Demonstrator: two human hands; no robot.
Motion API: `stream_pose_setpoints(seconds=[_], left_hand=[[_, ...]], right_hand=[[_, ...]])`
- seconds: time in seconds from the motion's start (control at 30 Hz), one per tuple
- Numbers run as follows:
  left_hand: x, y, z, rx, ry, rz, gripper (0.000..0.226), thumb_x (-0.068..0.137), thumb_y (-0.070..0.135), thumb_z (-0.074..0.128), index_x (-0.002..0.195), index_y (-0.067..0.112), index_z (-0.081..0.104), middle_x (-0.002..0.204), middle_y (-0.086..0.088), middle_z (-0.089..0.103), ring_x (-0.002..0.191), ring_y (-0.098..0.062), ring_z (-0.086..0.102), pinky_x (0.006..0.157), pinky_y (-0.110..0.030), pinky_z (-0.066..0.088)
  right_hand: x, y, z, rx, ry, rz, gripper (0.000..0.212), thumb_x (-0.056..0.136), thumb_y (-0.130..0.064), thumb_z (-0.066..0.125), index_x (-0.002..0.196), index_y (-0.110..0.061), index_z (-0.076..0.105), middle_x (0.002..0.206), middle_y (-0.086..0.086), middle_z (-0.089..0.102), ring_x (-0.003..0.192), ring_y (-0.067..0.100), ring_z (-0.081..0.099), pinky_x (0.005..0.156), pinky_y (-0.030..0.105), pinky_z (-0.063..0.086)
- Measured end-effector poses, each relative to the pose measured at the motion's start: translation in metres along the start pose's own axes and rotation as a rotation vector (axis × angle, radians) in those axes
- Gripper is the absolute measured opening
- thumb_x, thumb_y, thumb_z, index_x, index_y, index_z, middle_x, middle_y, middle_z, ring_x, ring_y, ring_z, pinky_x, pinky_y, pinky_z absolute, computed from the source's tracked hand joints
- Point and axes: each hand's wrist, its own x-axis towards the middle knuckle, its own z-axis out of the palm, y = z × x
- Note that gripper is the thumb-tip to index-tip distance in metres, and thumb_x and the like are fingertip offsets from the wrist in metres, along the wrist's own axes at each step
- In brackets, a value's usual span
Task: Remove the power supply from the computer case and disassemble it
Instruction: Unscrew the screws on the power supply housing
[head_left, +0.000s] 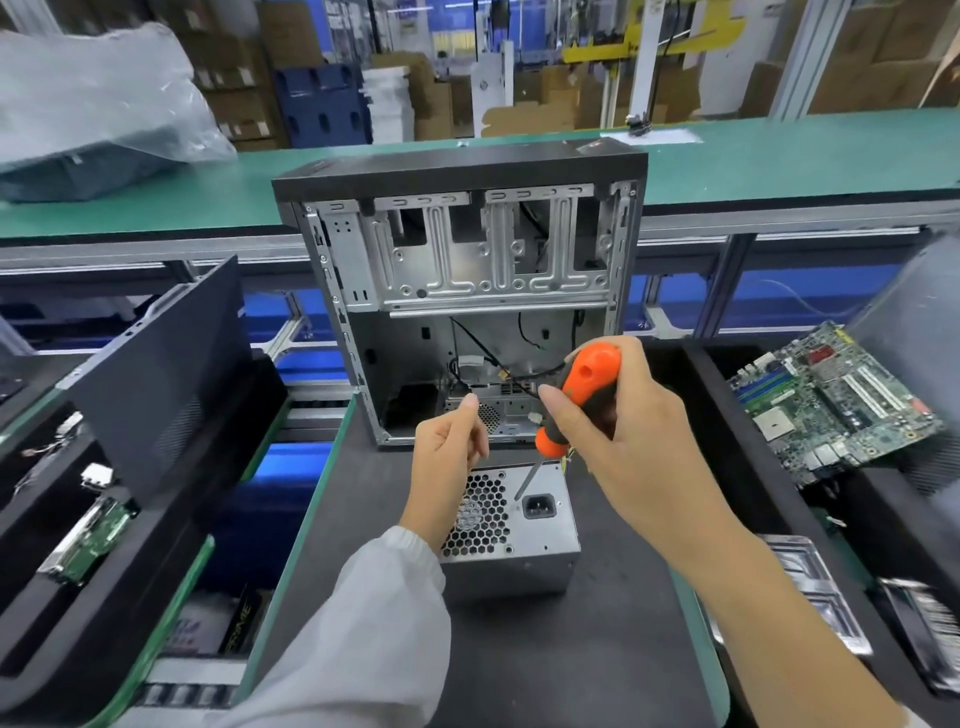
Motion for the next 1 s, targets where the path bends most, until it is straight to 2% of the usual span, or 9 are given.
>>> stream_pose_setpoints(seconds=[0.13,0.23,0.3,0.43,0.53,0.63,0.77,0.9,1.0], left_hand=[[-0.001,-0.002,0.001,-0.002,-0.023,0.014,0.058,0.1,0.042,0.042,0.049,0.016,0.048,0.043,0.011,0.03,0.044,-0.007,0.027,0.077,-0.021,0.043],[-0.002,-0.003,0.001,0.016,-0.03,0.024,0.058,0.101,0.041,0.042,0.049,0.016,0.047,0.043,0.009,0.031,0.044,-0.007,0.028,0.084,-0.024,0.044],[-0.002,-0.004,0.001,0.026,-0.027,0.03,0.058,0.101,0.04,0.042,0.05,0.012,0.047,0.044,0.008,0.031,0.044,-0.007,0.028,0.079,-0.02,0.044],[-0.003,-0.003,0.001,0.036,-0.023,0.039,0.059,0.101,0.041,0.042,0.053,0.006,0.048,0.044,0.006,0.032,0.044,-0.007,0.029,0.062,-0.011,0.041],[-0.004,-0.003,0.002,0.04,-0.028,0.038,0.059,0.101,0.039,0.042,0.053,0.006,0.048,0.045,0.004,0.033,0.045,-0.008,0.03,0.065,-0.013,0.039],[-0.005,-0.002,0.002,0.029,-0.036,0.043,0.059,0.099,0.041,0.043,0.052,0.007,0.048,0.045,0.002,0.032,0.045,-0.009,0.029,0.06,-0.009,0.039],[-0.007,0.0,0.002,0.048,-0.048,0.052,0.059,0.1,0.041,0.043,0.053,0.005,0.049,0.046,0.001,0.033,0.046,-0.01,0.03,0.06,-0.007,0.04],[-0.008,0.003,0.003,0.029,-0.081,0.049,0.058,0.1,0.039,0.044,0.052,0.008,0.052,0.046,0.0,0.036,0.046,-0.008,0.031,0.055,-0.01,0.035],[-0.01,0.009,0.004,0.036,-0.151,0.074,0.054,0.101,0.028,0.043,0.049,0.026,0.057,0.043,0.011,0.04,0.045,-0.002,0.034,0.057,-0.013,0.037]], right_hand=[[-0.003,0.0,-0.002,0.003,-0.02,0.017,0.03,0.084,-0.049,0.052,0.092,-0.021,0.044,0.074,0.0,0.065,0.065,0.007,0.068,0.063,0.027,0.052],[-0.004,0.002,-0.002,0.004,-0.019,0.019,0.025,0.088,-0.043,0.055,0.091,-0.021,0.044,0.072,0.0,0.065,0.063,0.006,0.067,0.055,0.016,0.046],[-0.004,0.003,-0.002,0.001,-0.016,0.023,0.022,0.089,-0.039,0.057,0.091,-0.021,0.043,0.072,0.0,0.065,0.063,0.006,0.067,0.053,0.012,0.042],[-0.004,0.003,-0.003,-0.02,-0.026,0.023,0.028,0.088,-0.043,0.056,0.094,-0.019,0.043,0.073,-0.001,0.065,0.065,0.008,0.067,0.055,0.018,0.047],[-0.003,0.004,-0.002,-0.046,-0.027,0.018,0.031,0.088,-0.044,0.055,0.094,-0.016,0.043,0.074,0.003,0.066,0.064,0.012,0.064,0.057,0.023,0.048],[0.0,0.005,-0.003,-0.006,-0.022,0.014,0.023,0.091,-0.035,0.058,0.091,-0.018,0.042,0.072,0.003,0.066,0.058,0.004,0.065,0.054,0.012,0.044],[0.006,0.006,-0.005,0.017,-0.025,0.04,0.023,0.092,-0.033,0.058,0.09,-0.017,0.041,0.073,0.005,0.067,0.054,0.003,0.063,0.05,0.01,0.042],[0.008,0.002,-0.003,-0.116,-0.056,0.006,0.031,0.089,-0.042,0.057,0.095,-0.016,0.042,0.074,0.004,0.065,0.058,0.01,0.059,0.055,0.024,0.048],[0.015,-0.006,-0.003,-0.144,-0.181,-0.051,0.03,0.088,-0.042,0.059,0.096,-0.018,0.043,0.074,0.003,0.064,0.064,0.017,0.061,0.062,0.035,0.051]])
